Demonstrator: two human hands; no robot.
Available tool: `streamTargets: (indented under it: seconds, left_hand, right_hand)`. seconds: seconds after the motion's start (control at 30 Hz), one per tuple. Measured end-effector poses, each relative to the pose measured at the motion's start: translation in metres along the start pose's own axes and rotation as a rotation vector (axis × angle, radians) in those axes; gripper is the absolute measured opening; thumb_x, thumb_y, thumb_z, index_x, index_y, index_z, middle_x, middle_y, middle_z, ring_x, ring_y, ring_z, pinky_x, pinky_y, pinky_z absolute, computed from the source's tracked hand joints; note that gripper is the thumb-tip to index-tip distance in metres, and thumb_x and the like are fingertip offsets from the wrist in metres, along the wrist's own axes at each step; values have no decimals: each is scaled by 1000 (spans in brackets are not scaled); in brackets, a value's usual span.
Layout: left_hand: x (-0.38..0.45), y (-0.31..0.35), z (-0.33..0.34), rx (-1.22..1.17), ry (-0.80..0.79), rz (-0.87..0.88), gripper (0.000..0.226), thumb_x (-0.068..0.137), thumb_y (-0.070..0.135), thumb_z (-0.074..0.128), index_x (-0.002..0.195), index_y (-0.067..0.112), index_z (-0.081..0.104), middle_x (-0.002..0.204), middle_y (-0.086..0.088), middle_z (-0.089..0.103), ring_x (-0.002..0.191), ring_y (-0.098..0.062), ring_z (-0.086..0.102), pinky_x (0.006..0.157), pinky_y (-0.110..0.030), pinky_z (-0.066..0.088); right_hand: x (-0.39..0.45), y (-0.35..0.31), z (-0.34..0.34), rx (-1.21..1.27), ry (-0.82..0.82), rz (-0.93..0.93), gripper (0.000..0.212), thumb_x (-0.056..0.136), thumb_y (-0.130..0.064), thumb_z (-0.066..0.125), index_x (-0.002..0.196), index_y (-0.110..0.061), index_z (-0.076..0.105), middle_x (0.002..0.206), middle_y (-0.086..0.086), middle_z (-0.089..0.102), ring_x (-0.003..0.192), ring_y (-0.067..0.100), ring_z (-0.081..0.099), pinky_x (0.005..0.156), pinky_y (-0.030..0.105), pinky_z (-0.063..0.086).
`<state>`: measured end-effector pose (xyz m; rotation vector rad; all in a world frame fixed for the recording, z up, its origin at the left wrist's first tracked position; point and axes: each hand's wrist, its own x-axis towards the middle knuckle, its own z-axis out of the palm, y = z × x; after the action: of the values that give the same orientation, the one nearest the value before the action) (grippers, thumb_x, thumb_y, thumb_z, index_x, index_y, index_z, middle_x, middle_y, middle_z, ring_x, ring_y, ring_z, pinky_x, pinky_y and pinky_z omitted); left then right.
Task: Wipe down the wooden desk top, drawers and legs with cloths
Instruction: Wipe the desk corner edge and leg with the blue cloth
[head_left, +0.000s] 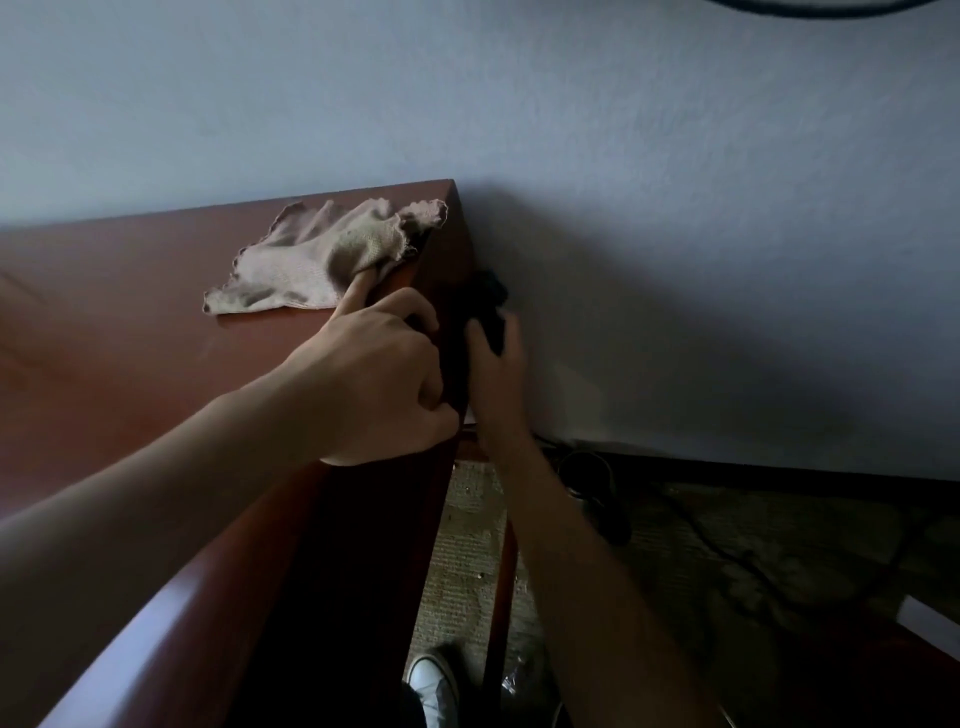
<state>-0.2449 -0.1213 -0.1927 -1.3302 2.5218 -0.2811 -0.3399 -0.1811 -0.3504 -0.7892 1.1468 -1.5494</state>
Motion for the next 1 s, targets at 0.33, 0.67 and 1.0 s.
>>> streamTargets:
  seconds: [0.33,0.67,1.0]
  left_hand:
    - [-7,-4,-8,-509,300,20,30,77,47,49,90,21,56,90,12,55,93,-14,48,91,-39,40]
    - [-10,-2,-8,-593,298,-51,66,88,42,44,152,24,47,155,9,45,144,-6,34,113,-28,29]
    - [-4,-3,-6,-530,346,-10,60,86,34,44,137,7,62,151,-4,54,143,-7,32,113,-3,1]
  right_hand:
    - [33,-55,28,-150,-78,-233,39,105,-28,52,140,-9,50,129,15,62,118,29,60,100,41,47]
    - [-143,-13,-3,-144,-184,-368,46,106,-39,46,150,-23,42,148,-9,51,134,-2,46,109,22,40]
    - [66,-13,27,-283,8,-105,30,103,-41,48,123,-19,54,112,6,68,102,24,67,91,54,54]
